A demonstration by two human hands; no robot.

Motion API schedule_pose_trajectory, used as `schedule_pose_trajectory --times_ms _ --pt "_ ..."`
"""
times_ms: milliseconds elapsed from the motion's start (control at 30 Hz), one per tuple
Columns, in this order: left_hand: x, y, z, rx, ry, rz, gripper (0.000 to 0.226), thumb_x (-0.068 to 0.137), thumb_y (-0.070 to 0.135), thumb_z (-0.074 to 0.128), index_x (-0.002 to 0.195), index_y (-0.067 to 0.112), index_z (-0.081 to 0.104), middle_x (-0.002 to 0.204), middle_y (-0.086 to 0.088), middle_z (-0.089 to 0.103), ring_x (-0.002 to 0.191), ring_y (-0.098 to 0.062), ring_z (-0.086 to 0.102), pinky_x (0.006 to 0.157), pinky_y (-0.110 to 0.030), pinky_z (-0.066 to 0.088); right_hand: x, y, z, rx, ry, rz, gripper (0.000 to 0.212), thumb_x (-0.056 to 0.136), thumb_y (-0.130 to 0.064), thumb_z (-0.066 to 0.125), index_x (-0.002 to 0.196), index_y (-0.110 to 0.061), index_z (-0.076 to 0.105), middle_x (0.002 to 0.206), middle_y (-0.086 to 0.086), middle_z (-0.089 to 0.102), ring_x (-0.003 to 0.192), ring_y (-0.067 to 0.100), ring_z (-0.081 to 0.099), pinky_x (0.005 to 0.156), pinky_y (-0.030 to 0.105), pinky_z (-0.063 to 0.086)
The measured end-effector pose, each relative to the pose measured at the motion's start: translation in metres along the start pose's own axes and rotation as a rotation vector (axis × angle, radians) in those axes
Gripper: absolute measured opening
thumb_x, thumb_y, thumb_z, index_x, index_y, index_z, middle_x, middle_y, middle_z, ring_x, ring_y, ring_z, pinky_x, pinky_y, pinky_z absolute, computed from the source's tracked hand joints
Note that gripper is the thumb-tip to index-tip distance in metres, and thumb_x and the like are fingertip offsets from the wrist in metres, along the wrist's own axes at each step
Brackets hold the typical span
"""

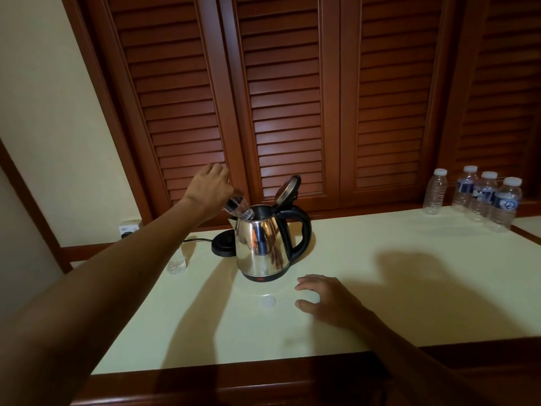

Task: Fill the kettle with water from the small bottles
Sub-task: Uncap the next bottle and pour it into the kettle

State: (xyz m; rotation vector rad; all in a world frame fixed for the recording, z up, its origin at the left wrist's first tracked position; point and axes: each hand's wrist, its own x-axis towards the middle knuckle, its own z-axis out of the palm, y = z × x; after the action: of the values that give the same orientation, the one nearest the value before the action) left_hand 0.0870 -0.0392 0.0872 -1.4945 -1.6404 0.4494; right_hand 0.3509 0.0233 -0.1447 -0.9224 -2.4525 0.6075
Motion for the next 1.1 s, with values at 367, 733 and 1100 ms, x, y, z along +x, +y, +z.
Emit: schedule_pose_trajectory --times_ms 367,733,1100 --pt "-0.026 0.005 0.028 -0.3 -0.168 -0.239 0.07 0.086 0.045 0.068 0.147 0.045 0.033 0.126 -0.013 0.049 0.12 -0.031 0.046 0.098 -0.042 0.043 0.0 -0.004 -0.004 -0.054 -0.025 -0.004 0.052 0.081 -0.058 0.055 0.124 -0.03 0.062 0.138 -0.015 0.053 0.127 0.002 0.046 0.108 0.026 0.036" --pt "-0.094 0.052 0.069 -1.239 -0.109 -0.572 0.075 0.072 0.017 0.084 0.139 0.022 0.051 0.115 -0.009 0.069 0.101 -0.028 0.064 0.083 -0.035 0.05 0.003 -0.026 -0.01 -0.069 -0.108 0.059 0.035 0.09 -0.043 0.056 0.115 -0.02 0.064 0.122 -0.011 0.058 0.112 0.009 0.051 0.094 0.029 0.043" --pt "-0.144 0.113 0.087 -1.945 -0.149 -0.695 0.074 0.077 0.012 0.083 0.136 0.032 0.044 0.111 0.005 0.065 0.092 -0.005 0.063 0.064 -0.011 0.048 0.03 -0.083 0.018 -0.035 -0.183 0.085 0.046 0.087 -0.057 0.056 0.12 -0.025 0.059 0.107 -0.004 0.059 0.092 0.011 0.055 0.072 0.025 0.04"
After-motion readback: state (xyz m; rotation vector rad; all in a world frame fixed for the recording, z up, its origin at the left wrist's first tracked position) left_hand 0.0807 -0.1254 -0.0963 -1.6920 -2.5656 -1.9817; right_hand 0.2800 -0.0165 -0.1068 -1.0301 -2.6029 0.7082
